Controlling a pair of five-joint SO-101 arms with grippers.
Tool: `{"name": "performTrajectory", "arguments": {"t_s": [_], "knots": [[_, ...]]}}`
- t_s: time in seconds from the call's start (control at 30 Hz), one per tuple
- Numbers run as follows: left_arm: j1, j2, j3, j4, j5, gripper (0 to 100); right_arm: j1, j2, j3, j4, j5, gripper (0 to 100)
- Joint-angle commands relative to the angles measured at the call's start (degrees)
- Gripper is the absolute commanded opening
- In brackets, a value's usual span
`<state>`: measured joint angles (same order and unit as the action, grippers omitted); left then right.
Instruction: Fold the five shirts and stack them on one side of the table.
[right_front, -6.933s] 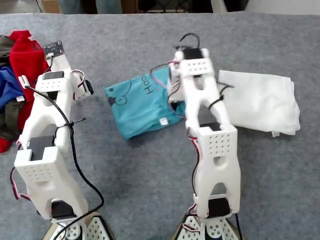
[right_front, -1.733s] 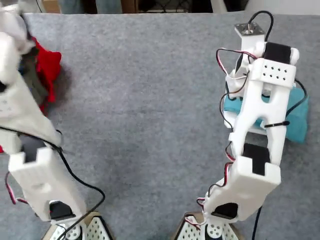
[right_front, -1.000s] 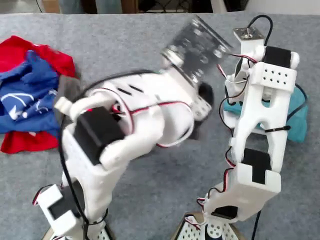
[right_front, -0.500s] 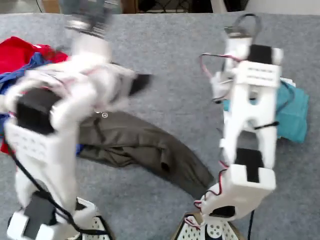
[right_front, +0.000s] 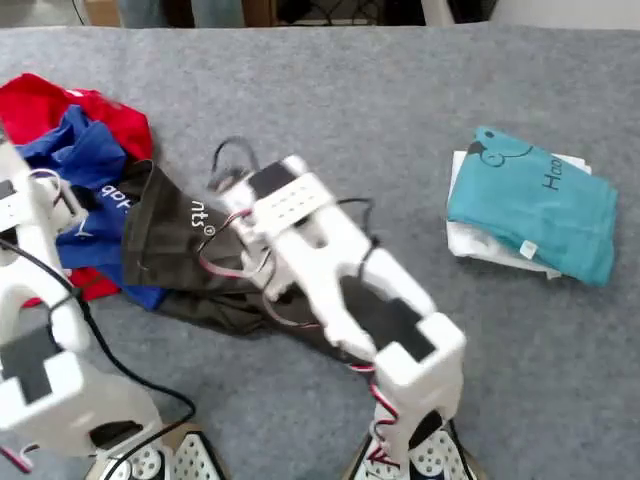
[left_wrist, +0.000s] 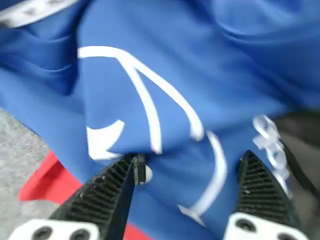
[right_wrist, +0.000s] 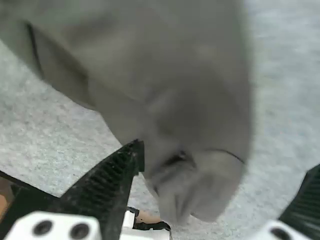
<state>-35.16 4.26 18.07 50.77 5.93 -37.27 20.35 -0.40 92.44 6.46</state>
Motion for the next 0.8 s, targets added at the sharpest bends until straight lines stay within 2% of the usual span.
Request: {"name": "performTrajectory", "arguments": {"t_s": [0.0,0.1,0.23,0.33,0.47,0.67,0.77], "knots": [[-1.98,4.04,-3.82,-2.55,4.40,30,-1.14,4.70,-0.04,-2.02,-0.09,45.9],[-3.47,9.23,-8.40,-2.81,5.19,22,0.62,9.45,-1.89,-3.96,-0.09,33.1],[-7.60,14.42,-15.87,-1.41,5.01,2,3.25,13.14,-6.55,-3.78,-0.70,0.8],[-10.68,15.30,-23.96,2.55,5.36,3,5.89,13.58,-8.48,-1.67,-0.53,5.1],[-13.76,16.00,-36.62,3.69,5.01,3,11.25,13.32,-10.42,-1.23,-0.09,1.5],[-13.85,22.77,-49.36,4.31,3.69,3,18.90,13.32,-15.34,2.90,3.60,1.5],[-13.67,26.37,-53.49,8.44,3.43,3,24.18,13.32,-19.47,4.75,5.54,1.5]]}}
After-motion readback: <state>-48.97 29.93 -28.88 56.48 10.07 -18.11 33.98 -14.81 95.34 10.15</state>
